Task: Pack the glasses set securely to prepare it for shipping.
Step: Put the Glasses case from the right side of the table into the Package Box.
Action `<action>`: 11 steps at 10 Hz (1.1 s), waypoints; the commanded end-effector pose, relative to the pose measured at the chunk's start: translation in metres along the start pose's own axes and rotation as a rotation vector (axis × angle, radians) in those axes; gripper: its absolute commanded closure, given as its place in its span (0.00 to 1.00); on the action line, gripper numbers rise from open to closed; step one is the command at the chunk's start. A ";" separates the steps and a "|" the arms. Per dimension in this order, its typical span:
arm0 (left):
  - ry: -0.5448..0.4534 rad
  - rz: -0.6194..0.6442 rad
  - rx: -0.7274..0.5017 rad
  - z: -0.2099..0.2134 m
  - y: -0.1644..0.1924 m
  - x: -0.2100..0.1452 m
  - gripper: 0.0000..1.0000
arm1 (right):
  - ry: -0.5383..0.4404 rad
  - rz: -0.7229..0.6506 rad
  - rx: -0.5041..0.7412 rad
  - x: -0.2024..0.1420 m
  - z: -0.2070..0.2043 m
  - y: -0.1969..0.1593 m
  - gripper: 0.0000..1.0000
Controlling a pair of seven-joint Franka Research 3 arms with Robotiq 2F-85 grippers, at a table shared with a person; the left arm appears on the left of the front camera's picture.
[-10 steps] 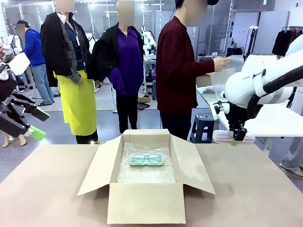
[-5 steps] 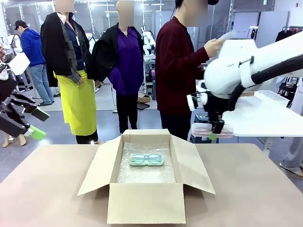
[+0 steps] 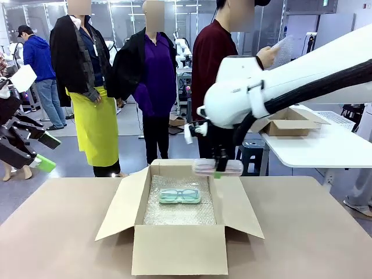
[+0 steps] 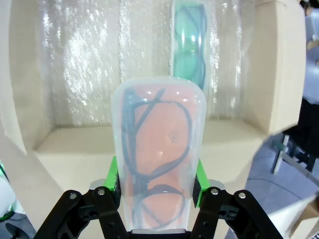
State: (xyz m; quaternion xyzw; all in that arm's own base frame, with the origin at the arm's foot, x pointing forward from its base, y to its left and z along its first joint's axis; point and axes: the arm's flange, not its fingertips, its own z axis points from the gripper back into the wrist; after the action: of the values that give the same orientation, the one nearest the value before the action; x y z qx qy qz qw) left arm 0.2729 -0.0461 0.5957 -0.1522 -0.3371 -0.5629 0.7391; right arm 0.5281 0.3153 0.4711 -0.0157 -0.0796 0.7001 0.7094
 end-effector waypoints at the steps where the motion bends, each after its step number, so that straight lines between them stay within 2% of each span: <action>1: -0.006 -0.017 -0.015 0.002 0.000 0.000 0.00 | 0.057 -0.035 0.013 0.037 -0.017 0.002 0.36; 3: -0.006 -0.017 -0.015 0.002 0.000 0.000 0.00 | 0.040 -0.052 0.028 0.065 -0.040 0.010 0.36; 6: -0.006 -0.017 -0.015 0.002 0.000 0.000 0.00 | 0.037 -0.090 0.072 0.081 -0.069 0.011 0.36; 11: -0.006 -0.017 -0.015 0.002 0.000 0.000 0.00 | 0.093 -0.115 0.146 0.088 -0.124 0.016 0.36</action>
State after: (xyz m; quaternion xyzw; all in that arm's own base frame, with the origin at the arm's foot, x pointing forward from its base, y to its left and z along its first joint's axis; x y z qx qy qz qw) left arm 0.2729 -0.0460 0.5956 -0.1522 -0.3371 -0.5629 0.7392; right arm 0.5283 0.4029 0.3536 0.0204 -0.0075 0.6687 0.7432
